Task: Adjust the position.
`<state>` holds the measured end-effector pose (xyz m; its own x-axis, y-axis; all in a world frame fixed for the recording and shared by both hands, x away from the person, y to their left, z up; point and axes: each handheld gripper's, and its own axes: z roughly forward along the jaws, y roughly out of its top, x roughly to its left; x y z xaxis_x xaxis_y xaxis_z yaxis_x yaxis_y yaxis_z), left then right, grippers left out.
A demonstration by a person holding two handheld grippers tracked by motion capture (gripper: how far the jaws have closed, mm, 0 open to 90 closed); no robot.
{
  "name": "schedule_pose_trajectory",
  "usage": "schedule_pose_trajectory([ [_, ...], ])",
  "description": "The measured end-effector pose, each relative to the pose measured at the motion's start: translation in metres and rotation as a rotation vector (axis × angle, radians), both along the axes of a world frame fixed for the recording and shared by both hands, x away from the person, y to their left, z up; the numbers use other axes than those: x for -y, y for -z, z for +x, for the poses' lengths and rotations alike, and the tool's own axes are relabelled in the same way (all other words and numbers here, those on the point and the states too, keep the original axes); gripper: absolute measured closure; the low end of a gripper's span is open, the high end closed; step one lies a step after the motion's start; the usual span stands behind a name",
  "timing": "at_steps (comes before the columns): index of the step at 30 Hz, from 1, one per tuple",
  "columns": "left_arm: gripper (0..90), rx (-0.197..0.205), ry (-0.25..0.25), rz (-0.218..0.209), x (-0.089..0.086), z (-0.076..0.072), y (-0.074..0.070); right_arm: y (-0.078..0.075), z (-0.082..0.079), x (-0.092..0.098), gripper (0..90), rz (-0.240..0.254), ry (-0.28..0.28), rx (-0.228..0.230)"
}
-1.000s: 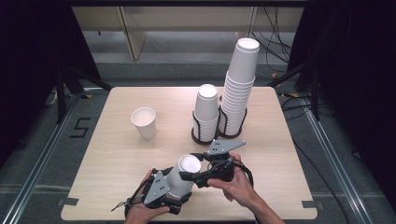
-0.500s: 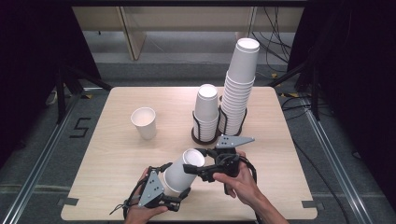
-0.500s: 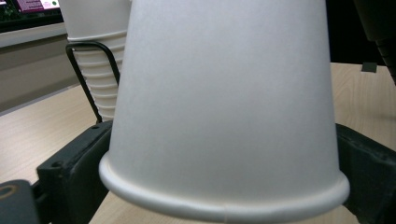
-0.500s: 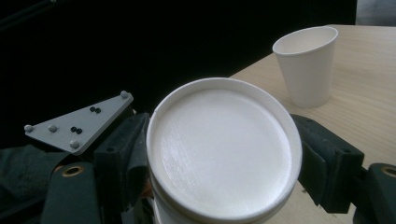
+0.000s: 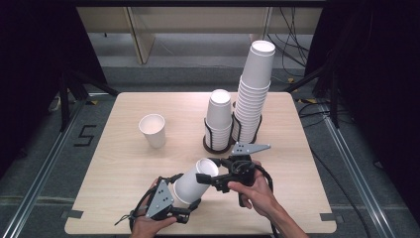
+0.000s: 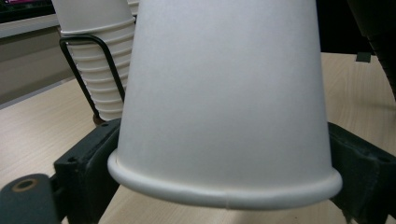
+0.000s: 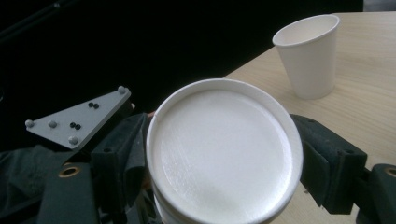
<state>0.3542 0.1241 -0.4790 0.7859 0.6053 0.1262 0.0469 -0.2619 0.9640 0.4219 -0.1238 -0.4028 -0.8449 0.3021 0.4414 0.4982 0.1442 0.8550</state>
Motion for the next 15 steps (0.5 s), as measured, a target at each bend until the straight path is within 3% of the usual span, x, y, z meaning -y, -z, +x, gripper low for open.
schedule_pose_trajectory([
  [4,10.7,-0.022,0.014,0.032,-0.001,-0.001,-0.002,-0.003,0.0,0.001,23.0,-0.039,-0.009,0.043],
  [7,10.8,-0.039,0.022,0.058,-0.002,-0.001,-0.002,-0.006,0.0,0.002,17.8,-0.106,-0.016,0.077],
  [9,10.8,-0.055,0.028,0.086,-0.001,0.0,-0.001,-0.008,-0.002,0.002,16.1,-0.128,-0.016,0.068],
  [10,10.9,-0.06,0.028,0.09,-0.001,0.0,-0.001,-0.009,-0.001,0.002,15.7,-0.148,-0.021,0.104],
  [13,11.4,-0.074,0.042,0.116,0.0,0.0,-0.001,-0.011,-0.002,0.003,16.2,-0.183,-0.041,0.124],
  [15,11.4,-0.077,0.044,0.137,0.0,0.001,-0.001,-0.014,-0.003,0.005,16.1,-0.233,-0.022,0.159],
])
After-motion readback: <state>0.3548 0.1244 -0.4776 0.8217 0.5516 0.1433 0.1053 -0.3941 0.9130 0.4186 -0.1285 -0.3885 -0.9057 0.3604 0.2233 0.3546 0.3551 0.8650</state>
